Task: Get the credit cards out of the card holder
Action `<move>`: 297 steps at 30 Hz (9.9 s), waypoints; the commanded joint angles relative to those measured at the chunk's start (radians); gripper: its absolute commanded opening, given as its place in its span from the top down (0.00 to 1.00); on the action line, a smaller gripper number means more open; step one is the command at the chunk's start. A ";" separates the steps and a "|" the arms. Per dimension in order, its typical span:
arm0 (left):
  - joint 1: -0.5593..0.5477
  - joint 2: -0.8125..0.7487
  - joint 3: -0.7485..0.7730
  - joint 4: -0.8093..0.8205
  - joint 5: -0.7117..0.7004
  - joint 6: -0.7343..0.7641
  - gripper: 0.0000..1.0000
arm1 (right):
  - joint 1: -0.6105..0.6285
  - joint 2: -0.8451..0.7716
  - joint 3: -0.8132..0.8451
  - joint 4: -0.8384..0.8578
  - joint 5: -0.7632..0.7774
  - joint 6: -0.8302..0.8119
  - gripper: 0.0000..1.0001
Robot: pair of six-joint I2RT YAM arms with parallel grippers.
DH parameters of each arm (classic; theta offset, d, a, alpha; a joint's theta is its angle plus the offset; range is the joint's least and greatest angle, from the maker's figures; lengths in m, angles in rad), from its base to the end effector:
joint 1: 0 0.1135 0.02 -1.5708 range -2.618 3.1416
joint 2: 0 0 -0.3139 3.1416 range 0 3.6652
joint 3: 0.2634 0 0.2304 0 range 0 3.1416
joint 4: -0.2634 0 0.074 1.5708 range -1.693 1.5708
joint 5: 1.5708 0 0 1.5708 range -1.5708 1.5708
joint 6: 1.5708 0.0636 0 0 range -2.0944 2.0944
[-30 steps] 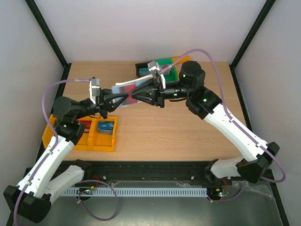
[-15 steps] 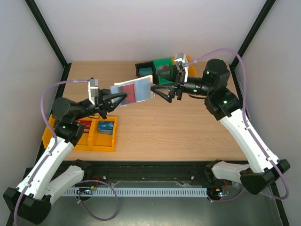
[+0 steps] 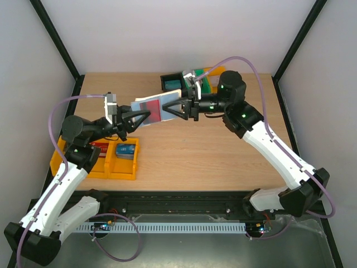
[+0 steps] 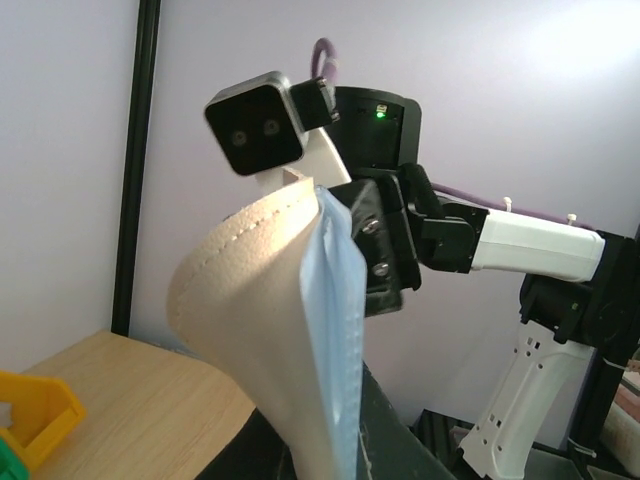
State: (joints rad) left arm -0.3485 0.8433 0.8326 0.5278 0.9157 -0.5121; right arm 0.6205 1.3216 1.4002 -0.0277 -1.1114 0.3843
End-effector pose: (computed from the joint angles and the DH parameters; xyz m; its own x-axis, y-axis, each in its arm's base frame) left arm 0.1072 -0.0926 0.4613 -0.0144 -0.3124 -0.9498 0.9738 0.2112 -0.0842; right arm 0.1798 0.1985 0.5002 -0.3313 -0.0325 -0.9430 -0.9297 -0.1592 0.3322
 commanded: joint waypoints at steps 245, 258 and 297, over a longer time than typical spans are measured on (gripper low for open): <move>0.081 -0.002 -0.134 -0.280 -0.167 0.013 0.61 | 0.164 0.107 0.118 -0.244 0.256 -0.116 0.98; 0.049 0.003 -0.127 -0.122 0.018 -0.016 0.73 | 0.164 0.141 0.074 -0.075 0.276 -0.041 0.98; 0.115 -0.069 -0.153 -0.065 0.053 -0.096 0.78 | 0.056 0.058 -0.081 0.115 -0.033 0.062 0.98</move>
State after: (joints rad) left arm -0.2451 0.7990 0.6956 0.4297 0.9703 -0.5911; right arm 0.6785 1.3762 1.2984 0.0151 -1.0870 0.4248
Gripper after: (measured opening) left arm 0.173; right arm 0.022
